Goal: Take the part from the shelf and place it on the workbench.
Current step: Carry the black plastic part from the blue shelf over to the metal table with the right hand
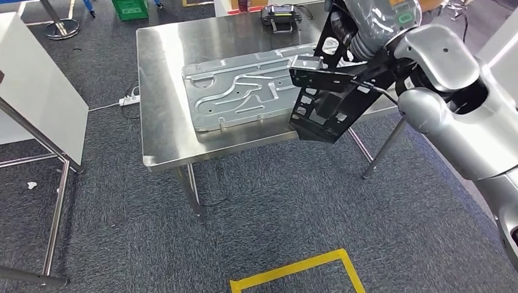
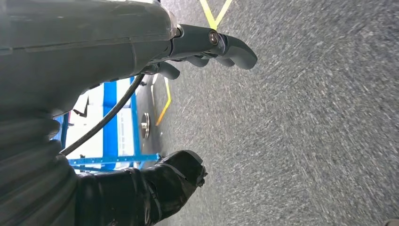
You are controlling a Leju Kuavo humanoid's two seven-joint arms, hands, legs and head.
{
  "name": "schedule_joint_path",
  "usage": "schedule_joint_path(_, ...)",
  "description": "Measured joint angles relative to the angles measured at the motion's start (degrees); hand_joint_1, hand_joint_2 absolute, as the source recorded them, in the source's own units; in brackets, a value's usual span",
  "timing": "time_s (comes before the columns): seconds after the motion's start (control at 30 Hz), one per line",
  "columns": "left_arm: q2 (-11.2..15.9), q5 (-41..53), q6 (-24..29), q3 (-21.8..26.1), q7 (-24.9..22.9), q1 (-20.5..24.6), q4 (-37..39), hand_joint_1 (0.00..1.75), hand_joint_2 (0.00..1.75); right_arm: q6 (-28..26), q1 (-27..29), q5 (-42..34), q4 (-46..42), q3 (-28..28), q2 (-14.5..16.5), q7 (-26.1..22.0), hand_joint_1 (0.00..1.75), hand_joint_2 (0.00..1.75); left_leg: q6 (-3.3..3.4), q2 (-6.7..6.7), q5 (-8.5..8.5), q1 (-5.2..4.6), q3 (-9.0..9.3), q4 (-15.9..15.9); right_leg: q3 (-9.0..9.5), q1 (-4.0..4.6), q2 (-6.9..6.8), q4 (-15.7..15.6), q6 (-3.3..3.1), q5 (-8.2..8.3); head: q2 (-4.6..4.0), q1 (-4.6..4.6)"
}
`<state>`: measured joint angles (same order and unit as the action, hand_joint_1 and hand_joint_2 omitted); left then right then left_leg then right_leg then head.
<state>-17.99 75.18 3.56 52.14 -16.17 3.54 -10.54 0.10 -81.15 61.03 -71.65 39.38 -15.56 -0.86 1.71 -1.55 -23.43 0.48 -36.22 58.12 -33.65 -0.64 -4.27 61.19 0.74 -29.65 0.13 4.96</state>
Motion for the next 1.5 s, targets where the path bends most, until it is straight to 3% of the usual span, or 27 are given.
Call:
schedule_joint_path(0.07, 0.0, 0.2, -0.4, 0.0, 0.1, 0.2, 0.0, 0.0, 1.75, 2.0, -3.6, -1.2, 0.9, 0.8, 0.9, 1.0, 1.75, 1.75, 0.37, 1.24, 0.2, 0.09, -0.1, -0.1, -3.21, -0.18, 3.02, 7.0, 0.08, -3.71, 0.0, -0.09)
schedule_joint_path(0.1, 0.0, 0.3, -0.5, 0.0, 0.1, 0.3, 0.0, 0.0, 1.75, 3.0, -5.5, -1.9, 1.5, 1.3, 1.5, 1.6, 1.75, 1.75, 0.46, 1.96, 0.24, 0.08, -0.16, 0.0, -5.1, -0.19, 3.6, 11.0, 0.1, -5.26, 0.0, -0.1)
schedule_joint_path(0.13, 0.0, 0.4, -0.7, 0.0, 0.2, 0.3, 0.0, 0.0, 1.75, 4.0, -7.3, -2.5, 2.4, 1.9, 2.3, 2.3, 1.75, 1.75, 0.49, 2.79, 0.25, 0.08, -0.17, 0.1, -6.47, -0.18, 3.82, 13.8, 0.09, -5.82, 0.0, -0.1)
schedule_joint_path(0.17, 0.0, 0.5, -0.9, 0.0, 0.2, 0.3, 0.0, 0.0, 1.75, 4.9, -9.2, -3.2, 3.4, 2.5, 3.1, 3.1, 1.75, 1.75, 0.49, 3.69, 0.24, 0.09, -0.15, 0.2, -6.96, -0.21, 3.9, 14.5, 0.02, -5.19, 0.0, -0.1)
schedule_joint_path(0.23, 0.1, 0.8, -1.2, 0.0, 0.3, 0.3, 0.0, 0.0, 1.75, 6.3, -13.3, -4.0, 5.7, 3.7, 4.9, 4.6, 1.75, 1.75, 0.42, 5.51, 0.22, 0.12, -0.17, 0.4, -5.05, -0.33, 4.77, 9.2, -0.32, -0.98, 0.0, -0.1)
schedule_joint_path(0.3, 0.1, 1.2, -1.6, 0.0, 0.3, 0.3, 0.0, 0.0, 1.75, 7.5, -17.6, -4.1, 8.4, 4.5, 6.2, 5.6, 1.75, 1.75, 0.13, 7.16, 0.27, 0.12, -0.48, 0.7, -2.16, -0.6, 7.66, 2.0, -0.62, 2.33, 0.01, -0.05)
schedule_joint_path(0.37, 0.1, 1.5, -1.9, 0.0, 0.2, 0.3, 0.0, 0.0, 1.75, 8.2, -21.3, -4.0, 11.6, 5.2, 7.2, 5.8, 1.75, 1.75, -0.59, 8.66, 0.59, 0.42, -1.14, 0.8, -0.88, -0.52, 9.19, -1.0, -0.71, 2.64, 0.01, -0.04)
schedule_joint_path(0.43, 0.2, 1.7, -2.1, 0.0, 0.1, 0.0, 0.0, 0.0, 1.75, 8.6, -24.3, -3.5, 14.5, 5.9, 8.4, 5.9, 1.75, 1.75, -1.5, 9.67, 0.92, 0.69, -1.75, 0.7, -0.48, -0.4, 7.83, -1.7, -1.01, 2.71, 0.01, -0.21)
schedule_joint_path(0.5, 0.3, 2.0, -2.4, 0.0, -0.1, -0.2, 0.0, 0.0, 1.75, 9.2, -27.1, -2.6, 17.3, 6.5, 10.0, 6.7, 1.75, 1.75, -2.16, 7.2, -0.43, 0.41, -2.7, 2.5, -0.16, -0.62, 6.25, -2.4, -1.7, 3.08, 0.01, -0.17)
schedule_joint_path(0.57, 0.3, 2.2, -2.5, 0.0, -0.2, -0.1, 0.0, 0.0, 1.75, 9.9, -30.1, -1.5, 20.4, 6.8, 11.5, 7.6, 1.75, 1.75, -2.58, 3.41, -3.94, 0.33, -5.25, 8.7, -0.02, -0.57, 4.71, -2.6, -2.24, 3.19, 0.0, 0.0)
schedule_joint_path(0.63, 0.4, 2.3, -2.6, 0.0, -0.2, 0.0, 0.0, 0.0, 1.75, 10.2, -32.4, -0.9, 22.8, 7.0, 12.9, 7.8, 1.75, 1.75, -2.98, 2.11, -6.59, 0.67, -8.05, 15.5, 0.06, -0.44, 3.19, -2.6, -2.41, 3.05, 0.0, 0.03)
schedule_joint_path(0.67, 0.4, 2.3, -2.6, 0.0, -0.2, 0.0, 0.0, 0.0, 1.75, 10.3, -33.0, -0.8, 23.7, 7.1, 13.5, 7.9, 1.75, 1.75, -3.12, 1.9, -6.5, 0.82, -8.32, 16.6, 0.22, -0.41, 2.54, -2.6, -2.4, 2.92, 0.0, 0.06)
schedule_joint_path(0.7, 0.4, 2.3, -2.6, 0.0, -0.2, 0.0, 0.0, 0.0, 1.75, 10.3, -33.5, -0.6, 24.4, 7.2, 13.9, 7.9, 1.75, 1.75, -3.19, 1.73, -5.38, 0.91, -7.48, 15.4, 0.44, -0.4, 1.98, -2.5, -2.31, 2.77, 0.0, 0.06)
schedule_joint_path(0.8, 0.6, 2.4, -2.6, 0.0, -0.2, 0.0, 0.0, 0.0, 1.75, 10.5, -34.9, 0.6, 26.0, 7.7, 14.8, 8.3, 1.75, 1.75, -2.84, 0.93, -0.94, 0.8, -1.5, 4.4, 0.91, -0.23, 0.95, -2.2, -1.68, 2.16, 0.0, 0.02)
schedule_joint_path(0.87, 0.6, 2.5, -2.7, 0.0, -0.2, 0.0, 0.0, 0.0, 1.75, 10.6, -36.2, 1.7, 27.2, 7.8, 15.3, 8.4, 1.75, 1.75, -2.51, 0.56, -0.5, 0.67, 0.34, 0.7, 0.7, 0.18, 0.67, -1.9, -1.41, 2.01, 0.01, -0.04)
schedule_joint_path(1.0, 0.6, 2.8, -2.8, 0.0, -0.1, -0.1, 0.0, 0.0, 1.75, 11.9, -38.2, 3.4, 29.5, 8.0, 16.1, 8.9, 1.75, 1.75, -2.37, 0.69, -0.47, 0.55, 0.39, 0.4, 0.72, 0.36, 0.54, -2.2, -1.52, 2.2, 0.01, -0.1)
schedule_joint_path(1.17, 0.6, 2.9, -2.8, 0.0, 0.1, 0.0, 0.0, 0.0, 1.75, 14.0, -40.0, 4.8, 32.9, 8.0, 16.3, 8.3, 1.75, 1.75, -2.03, 0.77, -0.51, 0.51, 0.31, 0.4, 0.94, 0.34, 0.41, -2.9, -1.2, 2.55, 0.0, -0.11)
schedule_joint_path(1.5, 0.6, 3.2, -2.8, 0.0, -0.1, 0.1, 0.0, 0.0, 1.75, 16.3, -39.3, 5.7, 34.1, 8.1, 12.4, 5.3, 1.75, 1.75, -1.37, 0.72, -0.18, 0.28, -0.02, 0.5, 0.61, 0.17, 0.44, -3.0, -0.37, 3.07, 0.0, -0.09)
